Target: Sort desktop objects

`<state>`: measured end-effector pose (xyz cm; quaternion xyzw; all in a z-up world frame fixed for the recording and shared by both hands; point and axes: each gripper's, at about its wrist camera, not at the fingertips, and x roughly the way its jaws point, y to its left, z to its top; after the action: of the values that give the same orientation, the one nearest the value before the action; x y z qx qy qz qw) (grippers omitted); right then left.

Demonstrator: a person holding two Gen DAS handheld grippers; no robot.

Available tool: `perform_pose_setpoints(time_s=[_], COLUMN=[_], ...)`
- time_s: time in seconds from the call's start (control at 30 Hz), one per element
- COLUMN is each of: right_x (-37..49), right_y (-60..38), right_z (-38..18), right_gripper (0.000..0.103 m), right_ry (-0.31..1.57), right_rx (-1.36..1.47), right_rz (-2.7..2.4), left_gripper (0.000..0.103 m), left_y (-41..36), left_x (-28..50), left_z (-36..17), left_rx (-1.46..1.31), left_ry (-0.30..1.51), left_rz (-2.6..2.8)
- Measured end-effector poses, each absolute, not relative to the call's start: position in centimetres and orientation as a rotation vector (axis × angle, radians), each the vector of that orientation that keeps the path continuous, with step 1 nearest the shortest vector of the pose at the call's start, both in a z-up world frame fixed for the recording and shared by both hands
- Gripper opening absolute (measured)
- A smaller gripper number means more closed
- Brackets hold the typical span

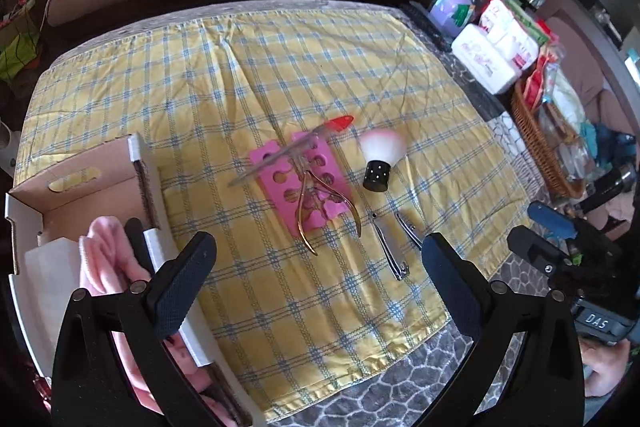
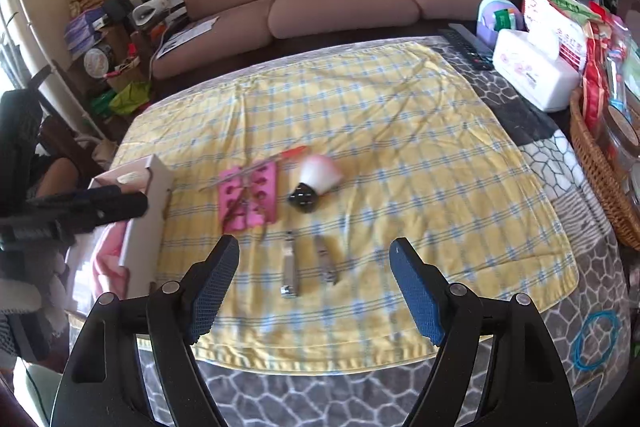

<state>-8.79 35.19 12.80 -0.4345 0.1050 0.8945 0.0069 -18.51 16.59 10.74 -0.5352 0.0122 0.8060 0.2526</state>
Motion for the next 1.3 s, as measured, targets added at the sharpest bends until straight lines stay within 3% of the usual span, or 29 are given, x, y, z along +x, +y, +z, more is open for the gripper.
perform_pose_setpoints(time_s=[0.4, 0.47, 0.63, 0.83, 0.9, 0.97, 1.17, 1.3], right_x=[-10.2, -10.5, -10.8, -11.0, -11.2, -11.6, -13.6, -15.8], right_y=[37.3, 37.6, 38.2, 38.5, 38.4, 37.9, 35.8, 34.5], right_z=[8.5, 8.0, 7.4, 7.0, 6.9, 6.8, 6.2, 5.5], right_gripper=[0.080, 0.080, 0.080, 0.080, 0.073, 0.061, 0.053, 0.047], right_ry=[0.253, 0.265, 0.302, 0.339, 0.343, 0.352, 0.416, 0.426], right_rx=[-1.414, -1.420, -1.421, -1.420, -1.421, -1.426, -1.499, -1.631], right_rz=[2.769, 2.774, 2.785, 2.805, 2.821, 2.839, 2.876, 2.835], left_gripper=[0.094, 0.086, 0.081, 0.079, 0.079, 0.073, 0.054, 0.046], left_y=[22.5, 23.0, 23.9, 21.3, 19.5, 18.0, 17.2, 17.4], left_x=[-19.7, -20.0, -20.9, -21.1, -20.5, -19.5, -18.3, -18.3], left_z=[3.1, 2.6, 1.8, 3.3, 3.8, 4.0, 3.1, 2.6], left_rx=[-1.558, -1.566, -1.585, -1.575, -1.559, -1.542, -1.540, -1.551], left_ry=[0.209, 0.228, 0.280, 0.055, -0.067, -0.139, -0.155, -0.119], left_rz=[2.302, 2.315, 2.329, 2.311, 2.311, 2.314, 2.313, 2.319])
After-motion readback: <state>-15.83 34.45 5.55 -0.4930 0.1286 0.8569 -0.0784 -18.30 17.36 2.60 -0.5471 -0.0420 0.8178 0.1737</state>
